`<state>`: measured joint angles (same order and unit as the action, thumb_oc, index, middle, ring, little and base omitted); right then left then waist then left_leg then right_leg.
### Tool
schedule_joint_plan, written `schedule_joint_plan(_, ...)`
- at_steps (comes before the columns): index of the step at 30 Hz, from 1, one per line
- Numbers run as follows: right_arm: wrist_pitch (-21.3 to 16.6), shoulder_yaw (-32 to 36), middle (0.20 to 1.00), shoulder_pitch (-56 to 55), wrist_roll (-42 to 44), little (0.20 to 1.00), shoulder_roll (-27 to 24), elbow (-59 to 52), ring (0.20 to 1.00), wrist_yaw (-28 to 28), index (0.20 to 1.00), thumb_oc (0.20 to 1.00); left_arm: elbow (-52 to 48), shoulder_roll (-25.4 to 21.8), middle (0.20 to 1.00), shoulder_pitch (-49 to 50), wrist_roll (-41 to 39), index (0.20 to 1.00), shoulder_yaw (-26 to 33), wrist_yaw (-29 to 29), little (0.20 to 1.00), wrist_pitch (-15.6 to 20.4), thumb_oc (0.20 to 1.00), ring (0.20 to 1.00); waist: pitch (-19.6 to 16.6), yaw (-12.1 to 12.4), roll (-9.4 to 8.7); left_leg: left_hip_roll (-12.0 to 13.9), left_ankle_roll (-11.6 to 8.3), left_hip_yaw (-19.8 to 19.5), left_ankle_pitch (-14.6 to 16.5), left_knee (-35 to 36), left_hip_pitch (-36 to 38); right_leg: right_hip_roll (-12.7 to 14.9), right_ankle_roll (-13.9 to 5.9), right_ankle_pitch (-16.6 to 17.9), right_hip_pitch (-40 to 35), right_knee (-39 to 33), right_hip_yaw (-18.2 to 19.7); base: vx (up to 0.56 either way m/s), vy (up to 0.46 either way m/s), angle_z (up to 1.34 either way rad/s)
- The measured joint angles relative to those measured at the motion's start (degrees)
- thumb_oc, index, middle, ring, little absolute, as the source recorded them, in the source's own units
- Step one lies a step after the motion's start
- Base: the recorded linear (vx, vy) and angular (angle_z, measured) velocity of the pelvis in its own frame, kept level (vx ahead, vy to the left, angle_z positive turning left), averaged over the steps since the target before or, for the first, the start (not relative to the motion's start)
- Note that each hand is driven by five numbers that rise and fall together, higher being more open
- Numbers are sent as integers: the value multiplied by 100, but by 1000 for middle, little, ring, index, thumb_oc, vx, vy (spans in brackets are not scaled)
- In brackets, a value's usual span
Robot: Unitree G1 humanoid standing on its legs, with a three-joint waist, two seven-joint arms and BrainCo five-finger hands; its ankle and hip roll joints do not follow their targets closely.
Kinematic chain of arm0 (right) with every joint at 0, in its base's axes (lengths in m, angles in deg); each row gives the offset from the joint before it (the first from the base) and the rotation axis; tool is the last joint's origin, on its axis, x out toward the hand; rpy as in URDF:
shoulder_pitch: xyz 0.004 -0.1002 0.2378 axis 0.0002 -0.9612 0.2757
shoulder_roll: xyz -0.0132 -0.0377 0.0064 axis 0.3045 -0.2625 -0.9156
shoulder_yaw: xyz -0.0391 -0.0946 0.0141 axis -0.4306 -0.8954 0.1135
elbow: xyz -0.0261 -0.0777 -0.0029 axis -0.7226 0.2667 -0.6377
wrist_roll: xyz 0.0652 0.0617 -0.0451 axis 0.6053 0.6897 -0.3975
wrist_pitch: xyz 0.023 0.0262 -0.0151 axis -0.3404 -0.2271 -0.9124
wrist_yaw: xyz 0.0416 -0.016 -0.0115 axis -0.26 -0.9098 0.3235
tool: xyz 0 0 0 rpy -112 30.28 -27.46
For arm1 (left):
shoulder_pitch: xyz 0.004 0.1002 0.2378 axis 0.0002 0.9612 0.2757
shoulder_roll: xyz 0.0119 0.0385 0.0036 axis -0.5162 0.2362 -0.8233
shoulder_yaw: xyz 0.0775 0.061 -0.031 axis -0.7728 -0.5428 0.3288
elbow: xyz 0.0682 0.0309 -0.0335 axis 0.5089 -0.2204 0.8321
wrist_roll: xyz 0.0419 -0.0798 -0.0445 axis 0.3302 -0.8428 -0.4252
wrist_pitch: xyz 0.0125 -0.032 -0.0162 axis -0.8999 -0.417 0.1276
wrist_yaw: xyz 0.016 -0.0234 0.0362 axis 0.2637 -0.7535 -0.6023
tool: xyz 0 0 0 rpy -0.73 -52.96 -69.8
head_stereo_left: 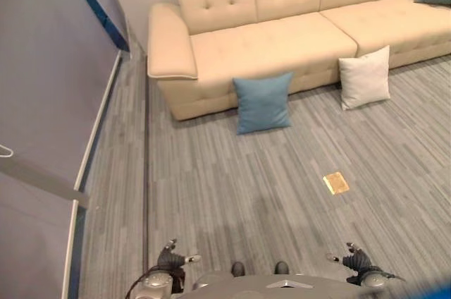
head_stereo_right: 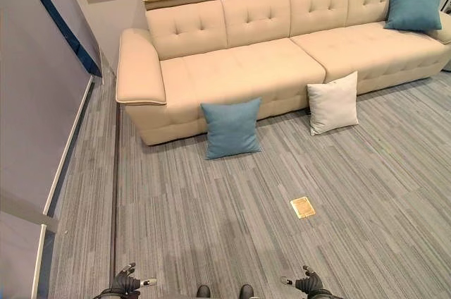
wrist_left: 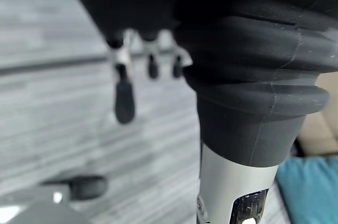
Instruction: Pick up all the scattered cushions and arrange them neatly on the sofa.
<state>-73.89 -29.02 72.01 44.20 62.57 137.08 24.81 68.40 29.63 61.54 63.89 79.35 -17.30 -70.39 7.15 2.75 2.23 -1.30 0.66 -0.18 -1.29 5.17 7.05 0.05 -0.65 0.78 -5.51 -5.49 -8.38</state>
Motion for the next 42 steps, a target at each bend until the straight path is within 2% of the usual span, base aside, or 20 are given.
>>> schedule_joint_plan(9, 9, -53, 1000, 15, 0, 1000, 82, -1, 1000, -13, 1000, 1000, 59, 34, 1000, 33, -7, 1000, 4, 0, 1000, 1, 1000, 1000, 13, 86, -80, -9, 16, 25, 15, 2, 1, -1, -12, 12, 16, 5, 51, 10, 34, -2)
schedule_joint_plan(13, 11, -64, 1000, 71, -2, 1000, 80, 0, 1000, -12, 1000, 1000, 197, 19, 1000, 5, -5, 1000, 0, -2, 1000, -15, 1000, 1000, 52, 139, -140, -26, 46, 131, 33, 0, -15, 6, -19, -22, 197, 266, 162, -49, 79, -19)
schedule_joint_plan(16, 26, -182, 1000, 284, -5, 1000, 90, 106, 1000, -11, 1000, 1000, 228, -27, 1000, -125, -4, 1000, -2, -4, 1000, -61, 1000, 1000, 169, 136, -180, -5, 167, 235, 44, -14, -70, 89, -346, -371, 791, 1340, 208, -6, 77, -18)
schedule_joint_plan(19, 36, -247, 1000, 329, -5, 1000, 75, 105, 1000, -10, 1000, 1000, 220, -83, 1000, -296, -14, 1000, -11, -7, 1000, -63, 1000, 1000, 309, 125, -308, -96, 282, 214, 75, -53, -89, 224, -353, -550, 1077, 2025, 188, 8, 59, 0)
schedule_joint_plan(20, 45, -251, 1000, 389, -5, 1000, 78, 109, 1000, -7, 1000, 1000, 220, -88, 1000, -335, -18, 1000, -11, -4, 1000, -64, 1000, 1000, 420, 112, -293, -78, 331, 230, 44, -57, -69, 257, -469, -568, 1294, 2376, 177, 145, 89, -1)
schedule_joint_plan(21, 71, -278, 1000, 405, -6, 1000, 145, 103, 1000, -9, 1000, 1000, 221, -105, 1000, -443, -42, 1000, 4, -7, 1000, -65, 1000, 1000, 493, 130, -349, -92, 382, 281, 70, -62, -48, 387, -517, -587, 1540, 2842, -34, 216, 52, -8)
schedule_joint_plan(22, 71, -276, 1000, 408, -6, 1000, 192, 96, 1000, -9, 1000, 1000, 221, -105, 1000, -432, -74, 1000, 4, -7, 1000, -66, 1000, 1000, 524, 133, -324, -97, 377, 286, 90, -25, 4, 430, -489, -604, 1541, 2890, -228, 238, 14, -15)
schedule_joint_plan(24, 69, -280, 1000, 422, -14, 1000, 243, 33, 1000, -26, 1000, 1000, 223, -94, 1000, -367, -82, 1000, 7, -7, 1000, -71, 1000, 1000, 512, 129, -340, -68, 354, 296, 151, 6, 33, 440, -454, -683, 1555, 2792, -539, 198, -44, -19)
schedule_joint_plan(26, 73, -279, 1000, 473, -18, 1000, 236, -79, 1000, -41, 1000, 1000, 227, -93, 1000, -357, -82, 1000, 6, -5, 1000, -72, 1000, 1000, 526, 108, -394, -23, 333, 309, 196, 4, 21, 434, -461, -680, 1676, 2511, -599, 234, -45, -16)
schedule_joint_plan(29, 72, -314, 1000, 482, -17, 1000, 251, -137, 1000, -61, 1000, 1000, 224, -109, 1000, -305, -83, 1000, 13, -4, 1000, -75, 1000, 1000, 490, 99, -461, 62, 223, 308, 311, 4, 56, 483, -553, -391, 1869, 1837, -660, 312, -54, 3)
schedule_joint_plan(30, 73, -316, 1000, 470, -16, 1000, 256, -95, 1000, -63, 1000, 1000, 226, -109, 1000, -307, -86, 1000, 13, -4, 1000, -77, 1000, 1000, 465, 59, -503, 68, 154, 260, 362, 4, 123, 492, -471, -183, 1788, 1808, -676, 305, -80, 39)
schedule_joint_plan(31, 78, -320, 1000, 392, -13, 1000, 234, -6, 1000, -61, 1000, 1000, 227, -22, 1000, -240, -93, 1000, -1, 0, 1000, -87, 1000, 1000, 360, -21, -367, 312, 43, 59, 491, -28, 233, 168, -159, -255, 1386, 1472, -657, 310, -120, 42)
schedule_joint_plan(32, 76, -352, 1000, 318, -13, 1000, 221, -17, 1000, -53, 1000, 1000, 222, 4, 1000, -231, -95, 1000, -4, 4, 1000, -86, 1000, 1000, 284, -25, -380, 348, -33, -42, 511, -89, 258, 68, -158, -228, 1283, 1335, -666, 292, -147, 34)
schedule_joint_plan(33, 76, -354, 1000, 286, -7, 1000, 217, -18, 1000, -57, 1000, 1000, 166, 13, 1000, -194, -175, 1000, 8, 2, 1000, -81, 1000, 1000, 240, 44, -377, 448, -143, -86, 471, -265, 267, 8, -44, -279, 1138, 1225, -749, 212, -164, 42)
schedule_joint_plan(35, 74, -393, 1000, 171, 8, 1000, 210, -31, 1000, -49, 1000, 1000, 77, 4, 1000, -396, -201, 1000, -25, 2, 1000, -67, 1000, 1000, 231, -6, -597, 387, -494, -217, 641, -1534, -292, 26, 69, -135, 646, 622, -1032, 116, -168, 62)
schedule_joint_plan(38, 67, -497, 1000, 337, 88, 1000, 168, -119, 1000, -13, 1000, 1000, -376, -33, 1000, -542, -335, 1000, -129, 0, 1000, -54, 1000, 1000, 327, 257, -815, 336, -725, -207, 588, -3544, -1478, 14, 519, -67, 563, 399, -1065, 151, -109, 9)
schedule_joint_plan(39, 73, -545, 1000, 452, 110, 1000, 190, -115, 1000, 3, 1000, 1000, -447, -39, 1000, -629, -356, 1000, -161, 1, 1000, -57, 1000, 1000, 385, 315, -864, 316, -700, -137, 597, -3784, -1737, -12, 492, -86, 496, 255, -1085, 239, -6, 14)
schedule_joint_plan(40, 72, -561, 1000, 513, 113, 1000, 220, -115, 1000, 4, 1000, 1000, -482, -50, 1000, -692, -367, 1000, -186, 2, 1000, -58, 1000, 1000, 436, 315, -914, 310, -655, -35, 625, -3669, -1879, -21, 489, -84, 412, 123, -1103, 367, 55, 16)
schedule_joint_plan(41, 65, -551, 1000, 697, 116, 1000, 256, -114, 1000, -1, 1000, 1000, -497, -38, 1000, -761, -414, 1000, -175, 0, 1000, -60, 1000, 1000, 592, 379, -943, 313, -618, 129, 476, -2156, -1924, -64, 357, -169, 255, -9, -1131, 371, 75, 10)
schedule_joint_plan(42, 64, -552, 1000, 754, 115, 1000, 240, -113, 1000, 7, 1000, 1000, -498, -39, 1000, -758, -413, 1000, -165, -2, 1000, -62, 1000, 1000, 617, 385, -906, 307, -607, 208, 267, -1531, -1910, -101, 269, -236, 198, -12, -1138, 383, 94, 4)
